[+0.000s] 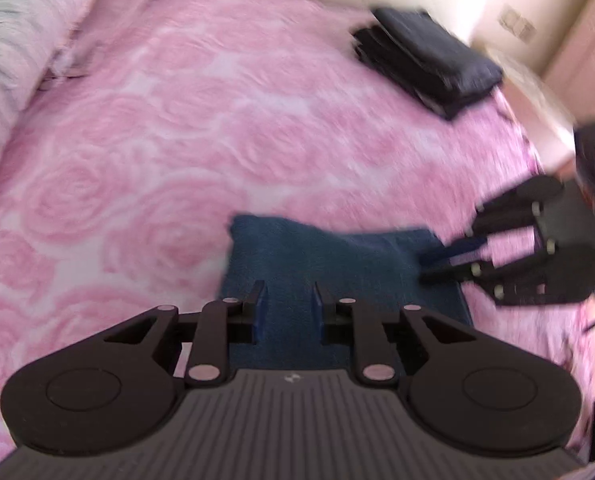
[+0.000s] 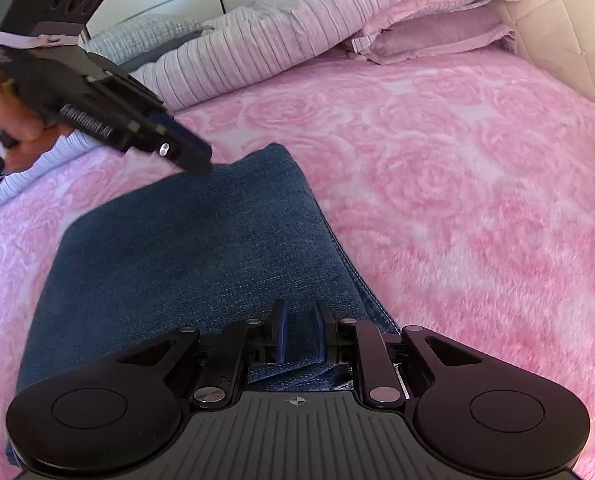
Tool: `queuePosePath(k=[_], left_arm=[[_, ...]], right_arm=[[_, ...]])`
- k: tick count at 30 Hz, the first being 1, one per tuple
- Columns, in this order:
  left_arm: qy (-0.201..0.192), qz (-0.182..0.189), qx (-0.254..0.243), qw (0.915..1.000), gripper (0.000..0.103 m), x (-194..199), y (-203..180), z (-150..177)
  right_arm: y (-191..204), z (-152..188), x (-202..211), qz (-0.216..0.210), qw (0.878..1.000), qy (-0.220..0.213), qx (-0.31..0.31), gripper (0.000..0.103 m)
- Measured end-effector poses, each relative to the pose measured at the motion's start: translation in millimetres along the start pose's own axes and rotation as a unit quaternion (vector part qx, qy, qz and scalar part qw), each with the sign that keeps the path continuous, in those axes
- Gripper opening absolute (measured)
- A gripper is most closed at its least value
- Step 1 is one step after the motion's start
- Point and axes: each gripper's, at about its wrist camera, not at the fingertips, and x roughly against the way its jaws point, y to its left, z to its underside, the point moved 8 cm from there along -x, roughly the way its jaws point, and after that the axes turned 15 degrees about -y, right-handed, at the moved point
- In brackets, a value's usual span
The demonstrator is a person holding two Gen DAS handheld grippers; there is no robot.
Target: Fold clothes
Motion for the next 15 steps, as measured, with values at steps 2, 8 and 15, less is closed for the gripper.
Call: queuePosePath(k=[2, 8, 15], left_arm=[[0.01, -0.011, 0.006, 0.9999, 0.003, -18, 11, 12], [0.005, -0.004, 0.039, 0.9992, 0.003, -32, 25, 22], [0.039, -0.069, 0.016, 0.9967, 0.013, 27, 54, 41]], right_arm=[[-1, 2, -2, 0.002, 1.0, -0.001, -0.007, 0.016], [-2, 6, -2, 0.003, 1.0, -0.014, -0.005, 0.016], [7, 10, 13, 0.011, 1.0, 0.012, 0.003, 0.017]])
